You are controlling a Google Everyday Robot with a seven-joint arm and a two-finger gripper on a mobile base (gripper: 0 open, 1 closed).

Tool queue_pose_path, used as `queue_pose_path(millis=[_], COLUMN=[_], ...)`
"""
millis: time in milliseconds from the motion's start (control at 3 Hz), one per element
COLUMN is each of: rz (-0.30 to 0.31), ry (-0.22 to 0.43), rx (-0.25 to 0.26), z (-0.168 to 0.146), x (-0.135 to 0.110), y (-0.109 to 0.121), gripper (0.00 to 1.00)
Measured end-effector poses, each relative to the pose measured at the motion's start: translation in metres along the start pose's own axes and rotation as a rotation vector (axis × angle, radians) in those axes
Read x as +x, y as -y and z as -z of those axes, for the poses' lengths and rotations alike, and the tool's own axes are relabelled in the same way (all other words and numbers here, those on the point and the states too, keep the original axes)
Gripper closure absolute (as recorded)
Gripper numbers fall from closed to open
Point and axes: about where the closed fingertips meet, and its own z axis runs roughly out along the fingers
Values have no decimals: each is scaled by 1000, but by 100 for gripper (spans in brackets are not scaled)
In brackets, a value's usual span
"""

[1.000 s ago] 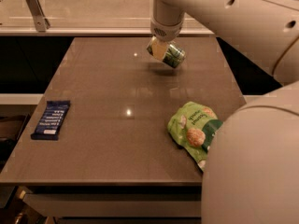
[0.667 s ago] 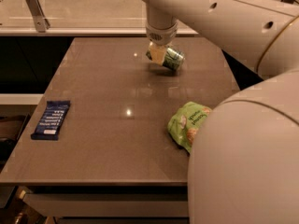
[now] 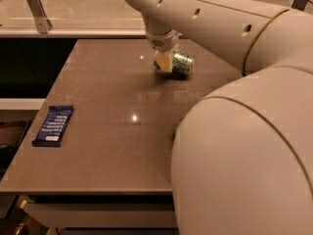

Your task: Knock green can over

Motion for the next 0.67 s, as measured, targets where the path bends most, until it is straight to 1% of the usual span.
queue_pose_path(millis=[333,667], rz=[33,45], ry=[-21,-4], rx=[-12,-37], z=[-7,-15], x=[-4,-8], y=[-4,-9], gripper=[100,100])
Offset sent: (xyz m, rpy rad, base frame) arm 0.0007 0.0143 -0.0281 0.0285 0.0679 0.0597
